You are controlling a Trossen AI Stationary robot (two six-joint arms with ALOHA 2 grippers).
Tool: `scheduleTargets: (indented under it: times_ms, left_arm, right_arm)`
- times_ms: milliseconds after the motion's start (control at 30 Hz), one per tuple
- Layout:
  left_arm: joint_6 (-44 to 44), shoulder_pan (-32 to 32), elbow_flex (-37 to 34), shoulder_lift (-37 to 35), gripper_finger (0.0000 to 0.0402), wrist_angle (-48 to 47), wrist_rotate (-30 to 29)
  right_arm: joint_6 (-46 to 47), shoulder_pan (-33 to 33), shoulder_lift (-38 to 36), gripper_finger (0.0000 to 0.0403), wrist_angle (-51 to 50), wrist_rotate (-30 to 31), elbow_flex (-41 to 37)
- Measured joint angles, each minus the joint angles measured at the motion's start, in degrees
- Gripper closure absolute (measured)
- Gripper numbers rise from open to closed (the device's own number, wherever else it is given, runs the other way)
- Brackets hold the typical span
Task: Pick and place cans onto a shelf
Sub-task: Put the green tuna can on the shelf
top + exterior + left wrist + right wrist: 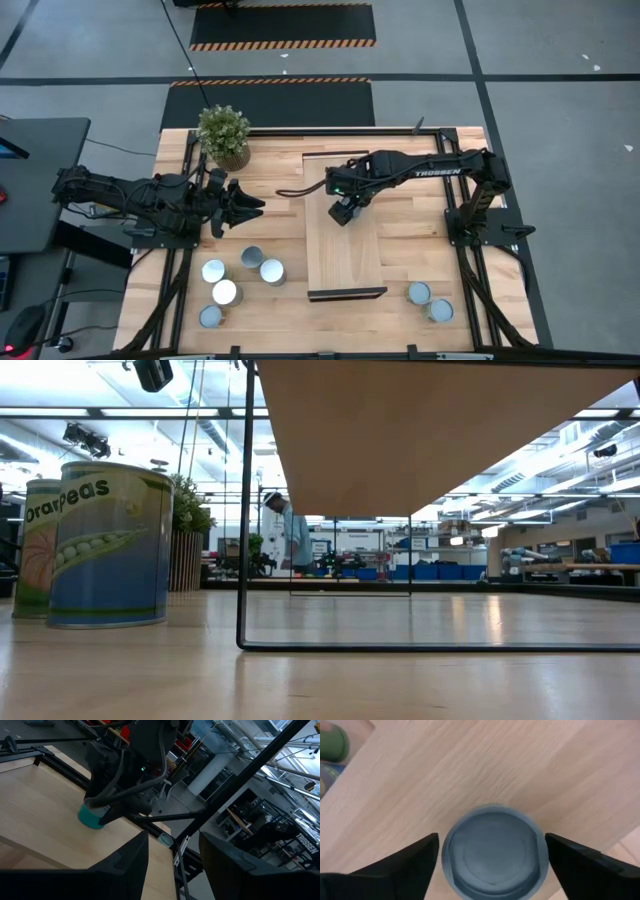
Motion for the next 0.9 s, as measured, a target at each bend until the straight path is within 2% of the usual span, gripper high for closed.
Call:
scheduleTargets:
  times_ms: [100, 200, 433, 633, 767, 900]
  left_arm:
    - [0.0, 0.0, 0.0, 0.0, 0.0221, 0.0, 0.0]
    - [0.0, 0.0, 0.0, 0.0, 0.0221, 0.0, 0.0]
    - [0.0, 0.0, 0.0, 0.0, 0.0221, 0.0, 0.0]
    - [0.0, 0.0, 0.0, 0.0, 0.0221, 0.0, 0.0]
    - [0.0, 0.0, 0.0, 0.0, 0.0221, 0.0, 0.0]
    - [0.0, 0.0, 0.0, 0.0, 0.0221, 0.0, 0.0]
  right_arm:
    - [-3.6, -0.3, 0.0, 0.0007, 0.0, -1.0, 0.0]
    - [-9.6, -0.9, 0.0, 0.001, -0.2, -3.0, 0.0]
    - [-36.1, -0.9, 0.0, 0.0017, -0.3, -4.1, 0.0]
    - [-52.7, 0.2, -0.1, 0.0018, -0.4, -4.0, 0.0]
    - [-54.8, 0.1, -0.1, 0.0036, 0.2, -3.8, 0.1]
    - [-51.1, 0.0, -0.1, 0.0065, 0.0, -2.6, 0.1]
